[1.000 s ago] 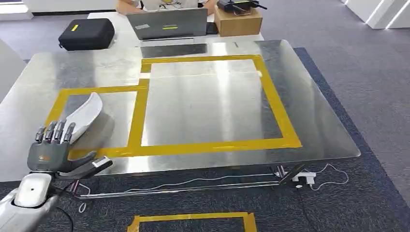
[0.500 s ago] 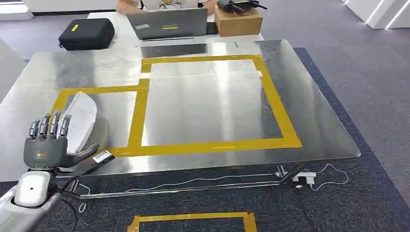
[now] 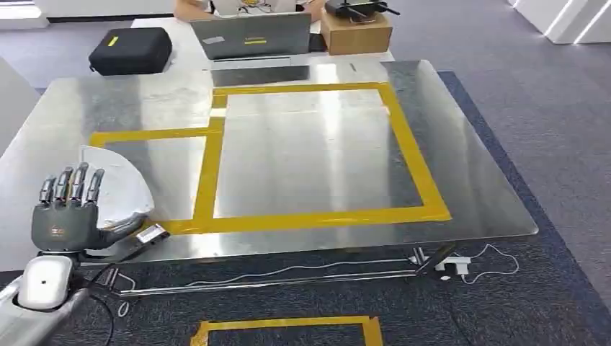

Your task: Take the parts from the cabinet and place them on the table.

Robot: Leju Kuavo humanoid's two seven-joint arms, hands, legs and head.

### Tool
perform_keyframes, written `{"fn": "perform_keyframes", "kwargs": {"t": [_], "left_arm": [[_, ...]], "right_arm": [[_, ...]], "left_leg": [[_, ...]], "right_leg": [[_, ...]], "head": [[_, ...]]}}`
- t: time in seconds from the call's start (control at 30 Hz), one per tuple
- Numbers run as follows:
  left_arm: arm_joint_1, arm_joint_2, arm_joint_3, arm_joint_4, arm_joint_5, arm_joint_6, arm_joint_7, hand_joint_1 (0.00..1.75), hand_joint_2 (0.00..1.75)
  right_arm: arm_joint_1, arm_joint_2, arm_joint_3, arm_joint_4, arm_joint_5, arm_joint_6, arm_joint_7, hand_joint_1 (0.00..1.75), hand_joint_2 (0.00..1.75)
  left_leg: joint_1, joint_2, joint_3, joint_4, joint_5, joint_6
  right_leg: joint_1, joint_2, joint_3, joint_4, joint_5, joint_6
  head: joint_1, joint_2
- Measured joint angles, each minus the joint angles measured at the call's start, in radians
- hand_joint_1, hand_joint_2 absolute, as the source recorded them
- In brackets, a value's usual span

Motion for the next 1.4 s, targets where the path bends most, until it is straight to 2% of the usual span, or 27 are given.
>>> {"fn": "perform_keyframes", "kwargs": {"t": [0.1,0.13,0.17,0.2,0.27,0.3,0.33,0.43,0.47,0.53,0.6,0.63,0.7,0.77,0.8,0.83,0.87,0.97,1.0,1.03,1.1,1.17,1.2,1.27,1.3,1.33,1.4], "left_arm": [[0.015,0.003,-0.001,-0.023,0.000,0.000,0.003,0.00,0.00],[0.022,0.004,-0.003,-0.031,0.000,0.000,0.006,0.00,0.00],[0.029,0.005,-0.006,-0.037,0.000,0.000,0.013,0.00,0.00],[0.034,0.007,-0.008,-0.043,0.000,0.000,0.019,0.00,0.00],[0.038,0.013,-0.012,-0.058,0.000,0.000,0.030,0.00,0.00],[0.038,0.015,-0.012,-0.062,0.000,0.000,0.030,0.00,0.00],[0.038,0.016,-0.014,-0.064,0.000,0.000,0.031,0.00,0.00],[0.039,0.016,-0.020,-0.066,0.000,0.000,0.029,0.00,0.00],[0.038,0.013,-0.022,-0.065,0.000,0.000,0.027,0.00,0.00],[0.038,0.010,-0.025,-0.064,0.000,0.000,0.022,0.00,0.00],[0.037,0.004,-0.026,-0.062,0.000,0.000,0.019,0.00,0.00],[0.037,0.002,-0.027,-0.060,0.000,0.000,0.018,0.00,0.00],[0.037,-0.005,-0.029,-0.057,0.000,0.000,0.018,0.00,0.00],[0.037,-0.009,-0.027,-0.055,0.000,0.000,0.014,0.00,0.00],[0.036,-0.011,-0.023,-0.055,0.000,0.000,0.011,0.00,0.00],[0.035,-0.013,-0.019,-0.055,0.000,0.000,0.007,0.00,0.00],[0.035,-0.015,-0.016,-0.055,0.000,0.000,0.003,0.00,0.00],[0.040,-0.020,0.001,-0.053,0.000,0.000,-0.012,0.00,0.00],[0.040,-0.026,0.008,-0.053,0.000,0.000,-0.019,0.00,0.00],[0.039,-0.031,0.014,-0.053,0.000,0.000,-0.028,0.00,0.00],[0.049,-0.042,0.034,-0.053,0.000,0.000,-0.044,0.00,0.00],[0.055,-0.046,0.045,-0.053,0.000,0.000,-0.048,0.00,0.00],[0.059,-0.049,0.053,-0.053,0.000,0.000,-0.050,0.00,0.00],[0.064,-0.054,0.063,-0.053,0.000,0.000,-0.063,0.00,0.00],[0.069,-0.058,0.073,-0.053,0.000,0.000,-0.081,0.00,0.00],[0.075,-0.063,0.087,-0.053,0.002,0.000,-0.105,0.00,0.00],[0.088,-0.078,0.135,-0.053,0.007,0.000,-0.172,0.00,0.00]], "right_arm": [[0.000,0.000,0.000,0.000,-0.003,0.000,0.004,0.00,0.00],[0.002,-0.001,0.000,0.000,-0.005,0.000,0.006,0.00,0.00],[0.005,-0.001,0.000,0.000,-0.007,0.000,0.007,0.00,0.00],[0.006,-0.002,0.000,0.000,-0.007,0.000,0.008,0.00,0.00],[0.006,-0.004,0.000,0.000,-0.013,0.000,0.011,0.00,0.00],[0.003,-0.004,-0.001,0.000,-0.016,0.002,0.016,0.00,0.00],[0.004,-0.003,-0.001,-0.002,-0.021,0.005,0.021,0.00,0.00],[0.006,-0.008,-0.001,-0.001,-0.024,0.015,0.038,0.00,0.00],[0.010,-0.010,-0.001,-0.001,-0.024,0.018,0.044,0.00,0.00],[0.009,-0.012,-0.001,-0.001,-0.024,0.023,0.051,0.00,0.00],[0.011,-0.012,-0.001,-0.001,-0.025,0.026,0.055,0.00,0.00],[0.013,-0.012,-0.001,-0.001,-0.025,0.026,0.059,0.00,0.00],[0.014,-0.013,-0.001,-0.001,-0.025,0.026,0.064,0.00,0.00],[0.013,-0.014,-0.001,-0.001,-0.025,0.026,0.071,0.00,0.00],[0.013,-0.014,-0.001,-0.001,-0.026,0.026,0.073,0.00,0.00],[0.012,-0.013,-0.001,-0.001,-0.026,0.026,0.075,0.00,0.00],[0.012,-0.014,-0.001,-0.001,-0.026,0.025,0.077,0.00,0.00],[0.015,-0.014,-0.001,-0.001,-0.029,0.023,0.080,0.00,0.00],[0.015,-0.015,-0.001,-0.001,-0.030,0.022,0.081,0.00,0.00],[0.014,-0.017,-0.001,-0.001,-0.030,0.021,0.081,0.00,0.00],[0.014,-0.018,-0.001,-0.001,-0.031,0.020,0.080,0.00,0.00],[0.014,-0.019,-0.001,-0.001,-0.032,0.019,0.080,0.00,0.00],[0.015,-0.019,-0.001,-0.001,-0.032,0.019,0.080,0.00,0.00],[0.015,-0.020,-0.001,-0.001,-0.033,0.016,0.079,0.00,0.00],[0.014,-0.021,-0.001,-0.001,-0.033,0.015,0.076,0.00,0.00],[0.013,-0.022,-0.001,-0.001,-0.034,0.014,0.074,0.00,0.00],[0.010,-0.024,-0.001,-0.001,-0.037,0.012,0.070,0.00,0.00]], "left_leg": [[0.002,0.002,-0.009,0.002,0.002,0.002],[0.002,0.004,-0.012,0.003,0.003,0.000],[0.006,0.004,-0.017,0.007,0.005,-0.003],[0.010,0.003,-0.021,0.011,0.005,-0.006],[0.023,0.002,-0.034,0.033,-0.001,-0.023],[0.024,0.000,-0.041,0.043,-0.002,-0.034],[0.020,-0.003,-0.048,0.050,-0.002,-0.043],[0.019,-0.007,-0.053,0.058,0.010,-0.060],[0.022,-0.006,-0.059,0.061,0.007,-0.063],[0.023,0.002,-0.083,0.127,-0.072,-0.067],[0.022,0.002,-0.128,0.285,-0.176,-0.070],[0.022,0.002,-0.138,0.347,-0.202,-0.068],[0.021,0.002,-0.112,0.351,-0.181,-0.063],[0.017,0.002,-0.003,0.191,-0.108,-0.047],[0.012,0.002,0.060,0.092,-0.093,-0.035],[0.007,0.003,0.088,0.043,-0.118,-0.028],[0.004,0.002,0.087,0.033,-0.111,-0.034],[-0.005,0.002,0.074,0.027,-0.088,-0.023],[0.004,0.008,0.071,0.015,-0.071,-0.017],[0.002,0.008,0.057,0.014,-0.061,-0.007],[0.000,0.009,0.029,0.017,-0.041,-0.001],[-0.002,0.009,0.010,0.019,-0.027,0.001],[-0.004,0.009,-0.005,0.020,-0.018,0.000],[-0.005,0.009,-0.034,0.025,0.000,-0.001],[-0.006,0.009,-0.047,0.028,0.009,-0.003],[-0.007,0.009,-0.056,0.031,0.016,-0.007],[-0.013,0.010,-0.068,0.038,0.028,-0.016]], "right_leg": [[-0.005,0.001,-0.086,0.208,-0.113,0.012],[-0.008,0.000,-0.107,0.259,-0.128,0.018],[-0.012,-0.001,-0.102,0.257,-0.111,0.024],[-0.016,-0.002,-0.074,0.210,-0.076,0.029],[-0.028,-0.005,0.028,0.027,0.007,0.044],[-0.024,0.002,0.051,-0.017,-0.028,0.049],[-0.017,0.012,0.053,0.000,-0.001,0.029],[-0.018,0.011,0.037,0.011,-0.009,0.002],[-0.022,0.006,0.019,0.006,-0.001,-0.012],[-0.018,0.002,0.015,0.006,0.012,-0.034],[-0.011,-0.001,-0.007,0.007,0.029,-0.041],[-0.008,-0.004,-0.018,0.007,0.036,-0.043],[-0.003,-0.006,-0.034,0.008,0.049,-0.043],[0.001,-0.006,-0.050,0.008,0.063,-0.042],[0.002,-0.006,-0.054,0.008,0.070,-0.040],[0.004,-0.007,-0.059,0.008,0.077,-0.033],[0.001,-0.008,-0.062,0.006,0.086,-0.026],[-0.004,-0.007,-0.062,-0.007,0.111,-0.001],[-0.008,-0.006,-0.068,0.002,0.092,0.002],[-0.006,-0.007,-0.090,0.032,0.041,0.003],[-0.006,-0.006,-0.126,0.170,-0.071,0.006],[-0.005,-0.006,-0.145,0.255,-0.109,0.008],[-0.005,-0.006,-0.146,0.293,-0.107,0.009],[-0.005,-0.006,-0.097,0.261,-0.042,0.007],[-0.004,-0.006,-0.044,0.193,-0.006,0.003],[-0.003,-0.005,0.020,0.104,0.008,-0.003],[0.001,-0.004,0.131,-0.052,-0.033,-0.012]], "head": [[0.004,0.000],[0.003,0.000],[0.004,0.000],[0.003,0.000],[0.004,0.000],[0.005,0.000],[0.009,0.000],[0.007,0.000],[0.005,0.000],[0.000,0.000],[-0.001,0.000],[-0.002,0.000],[-0.002,0.000],[-0.002,0.000],[-0.001,0.000],[-0.001,0.000],[0.000,0.000],[-0.004,0.000],[-0.005,0.000],[-0.003,0.000],[0.001,0.000],[0.001,0.000],[0.001,0.000],[0.001,0.000],[0.001,0.000],[0.002,0.000],[0.000,0.000]]}}
